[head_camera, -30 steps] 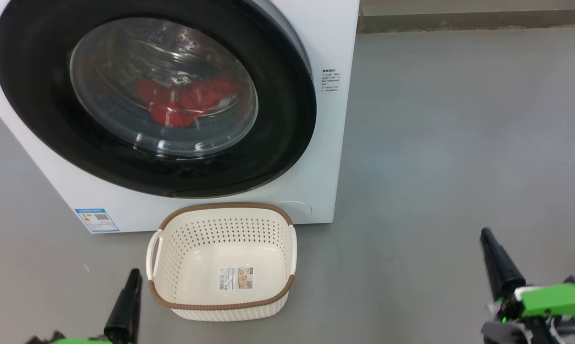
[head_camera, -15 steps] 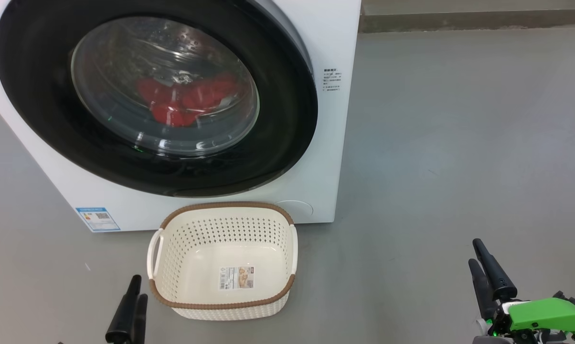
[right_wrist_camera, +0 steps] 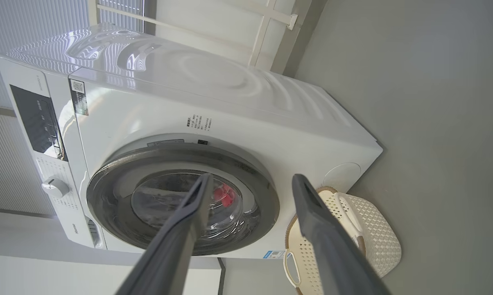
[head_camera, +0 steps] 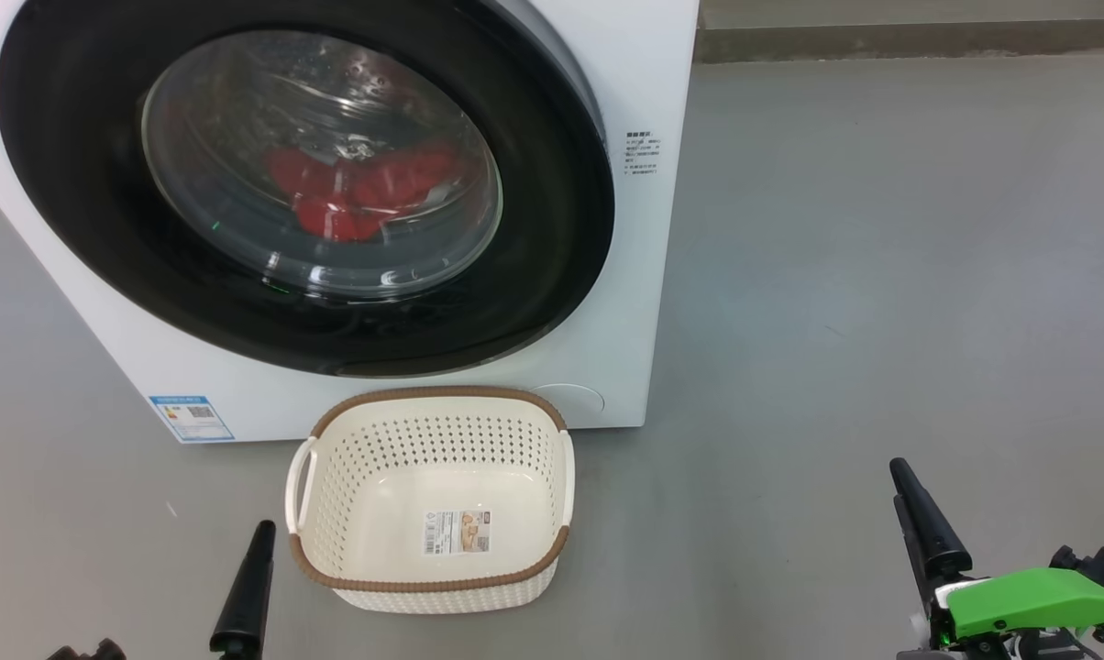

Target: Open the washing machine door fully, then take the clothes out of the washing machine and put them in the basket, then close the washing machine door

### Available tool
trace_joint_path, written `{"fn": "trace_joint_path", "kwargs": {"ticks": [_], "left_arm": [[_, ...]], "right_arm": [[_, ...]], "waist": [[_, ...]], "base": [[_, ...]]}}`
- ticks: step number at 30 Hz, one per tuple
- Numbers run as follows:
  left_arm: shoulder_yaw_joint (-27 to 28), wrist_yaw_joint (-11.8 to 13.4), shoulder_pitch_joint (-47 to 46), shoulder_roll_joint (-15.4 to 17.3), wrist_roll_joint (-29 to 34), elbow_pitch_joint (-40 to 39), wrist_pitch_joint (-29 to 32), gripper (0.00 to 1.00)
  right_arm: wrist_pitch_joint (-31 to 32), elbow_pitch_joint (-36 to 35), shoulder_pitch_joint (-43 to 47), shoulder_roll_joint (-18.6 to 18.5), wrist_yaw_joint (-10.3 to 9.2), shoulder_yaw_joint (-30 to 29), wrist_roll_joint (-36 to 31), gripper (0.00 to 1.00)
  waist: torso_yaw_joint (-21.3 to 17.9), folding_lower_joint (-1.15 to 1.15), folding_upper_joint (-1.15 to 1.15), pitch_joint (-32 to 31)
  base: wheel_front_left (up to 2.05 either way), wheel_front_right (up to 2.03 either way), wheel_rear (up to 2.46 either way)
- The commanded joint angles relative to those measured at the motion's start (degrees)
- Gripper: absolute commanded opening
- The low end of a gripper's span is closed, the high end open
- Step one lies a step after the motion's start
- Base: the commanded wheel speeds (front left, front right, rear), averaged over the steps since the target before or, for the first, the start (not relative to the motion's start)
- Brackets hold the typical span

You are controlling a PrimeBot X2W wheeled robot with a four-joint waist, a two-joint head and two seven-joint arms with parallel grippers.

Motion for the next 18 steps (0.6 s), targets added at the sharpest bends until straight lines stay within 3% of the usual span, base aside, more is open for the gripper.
{"fn": "trace_joint_path", "kwargs": {"ticks": [1,18], "left_arm": [[0.31,-0.13,-0.19,1.12,2.04,-2.05,-0.71,1.0],[-0.88,-0.19,0.99,2.2,14.47,-4.61,-3.57,1.0]], "right_arm": [[-0.68,-1.46,-1.24,-0.98,0.0,0.53,-2.08,1.0],[-3.54,-1.7,-0.85,-0.88,0.0,1.39,-14.49,1.0]], "waist": [[0.04,-0.01,0.0,0.0],[0.2,-0.01,0.0,0.09]], "base": [[0.0,0.0,0.0],[0.0,0.0,0.0]]}}
